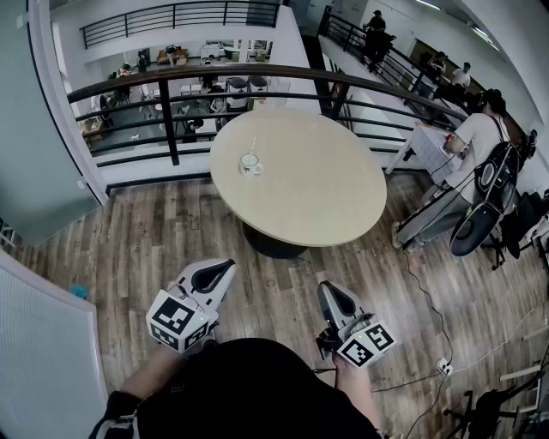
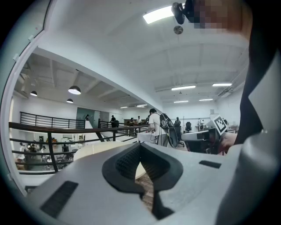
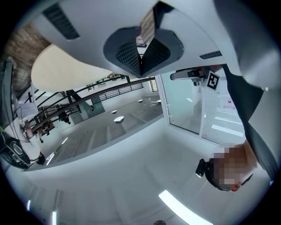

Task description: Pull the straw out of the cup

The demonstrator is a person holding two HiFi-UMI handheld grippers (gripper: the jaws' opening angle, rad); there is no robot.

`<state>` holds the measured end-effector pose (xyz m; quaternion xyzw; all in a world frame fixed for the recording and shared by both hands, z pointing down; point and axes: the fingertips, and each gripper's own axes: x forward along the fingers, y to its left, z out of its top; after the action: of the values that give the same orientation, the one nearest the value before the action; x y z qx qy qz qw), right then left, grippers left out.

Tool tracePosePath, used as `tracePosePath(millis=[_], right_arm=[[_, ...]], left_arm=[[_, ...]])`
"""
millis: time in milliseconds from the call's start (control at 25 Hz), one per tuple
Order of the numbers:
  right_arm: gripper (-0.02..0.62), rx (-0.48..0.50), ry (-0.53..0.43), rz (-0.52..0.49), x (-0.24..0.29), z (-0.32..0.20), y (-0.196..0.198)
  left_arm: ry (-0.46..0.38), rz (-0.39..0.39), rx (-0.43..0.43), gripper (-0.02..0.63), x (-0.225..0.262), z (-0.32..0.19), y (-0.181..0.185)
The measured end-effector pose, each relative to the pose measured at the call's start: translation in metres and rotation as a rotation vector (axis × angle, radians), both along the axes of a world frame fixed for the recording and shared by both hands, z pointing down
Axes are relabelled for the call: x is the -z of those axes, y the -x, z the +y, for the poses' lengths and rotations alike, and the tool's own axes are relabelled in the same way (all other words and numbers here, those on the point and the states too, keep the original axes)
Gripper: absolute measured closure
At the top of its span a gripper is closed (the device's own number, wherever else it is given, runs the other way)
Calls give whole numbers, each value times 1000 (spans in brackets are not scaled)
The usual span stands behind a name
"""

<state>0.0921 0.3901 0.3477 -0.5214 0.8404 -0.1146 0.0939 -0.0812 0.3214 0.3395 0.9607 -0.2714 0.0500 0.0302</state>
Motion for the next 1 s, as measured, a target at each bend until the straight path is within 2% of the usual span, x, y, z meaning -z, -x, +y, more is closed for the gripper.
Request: tracePosePath(millis=[200, 400, 600, 760, 1000], right_arm=[[577, 1, 4, 3, -2, -2, 1], [575, -2, -17, 53, 3, -7, 20], [575, 17, -46, 36, 9, -20, 59], [575, 40, -26, 7, 2, -29, 95], [575, 71, 1, 27, 2, -37, 145]], left_arm=[[1, 6, 3, 598, -1, -2, 1], [0, 15, 1, 598, 0, 0, 17], [3, 4, 21, 598, -3, -8, 58], [-5, 5, 32, 598, -3, -12, 94], [7, 9, 67, 598, -6, -15, 144]])
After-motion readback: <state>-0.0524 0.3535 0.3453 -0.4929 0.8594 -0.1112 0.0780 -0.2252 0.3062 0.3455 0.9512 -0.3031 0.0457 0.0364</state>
